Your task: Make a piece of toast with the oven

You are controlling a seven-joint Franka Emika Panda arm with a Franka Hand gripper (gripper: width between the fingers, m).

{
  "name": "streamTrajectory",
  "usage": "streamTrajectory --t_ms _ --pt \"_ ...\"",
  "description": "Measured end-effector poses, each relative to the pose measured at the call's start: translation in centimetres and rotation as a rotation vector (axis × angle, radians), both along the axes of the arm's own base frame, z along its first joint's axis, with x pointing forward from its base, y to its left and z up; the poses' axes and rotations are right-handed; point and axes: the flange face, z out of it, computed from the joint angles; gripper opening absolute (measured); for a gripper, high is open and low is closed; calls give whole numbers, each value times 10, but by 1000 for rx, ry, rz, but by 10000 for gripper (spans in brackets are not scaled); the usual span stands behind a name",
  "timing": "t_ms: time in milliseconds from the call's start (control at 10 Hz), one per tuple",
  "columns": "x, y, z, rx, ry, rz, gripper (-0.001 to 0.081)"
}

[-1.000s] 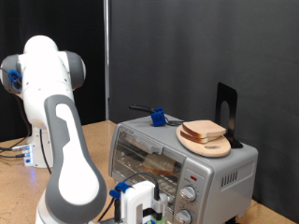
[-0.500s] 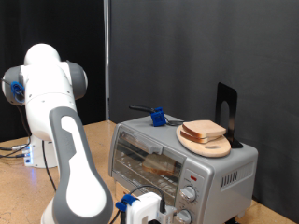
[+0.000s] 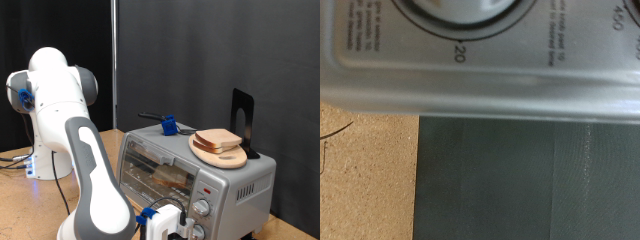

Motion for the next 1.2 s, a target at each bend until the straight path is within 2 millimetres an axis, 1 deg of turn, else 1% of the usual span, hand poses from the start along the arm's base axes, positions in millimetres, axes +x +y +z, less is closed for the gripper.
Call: streamTrajectory --t_ms 200,400,600,1200 --pt "-3 7 3 8 -18 8 682" --pt "-6 13 11 18 -30 13 682" --pt "-10 13 15 15 -29 10 682" --pt "-13 15 15 9 -34 -15 682"
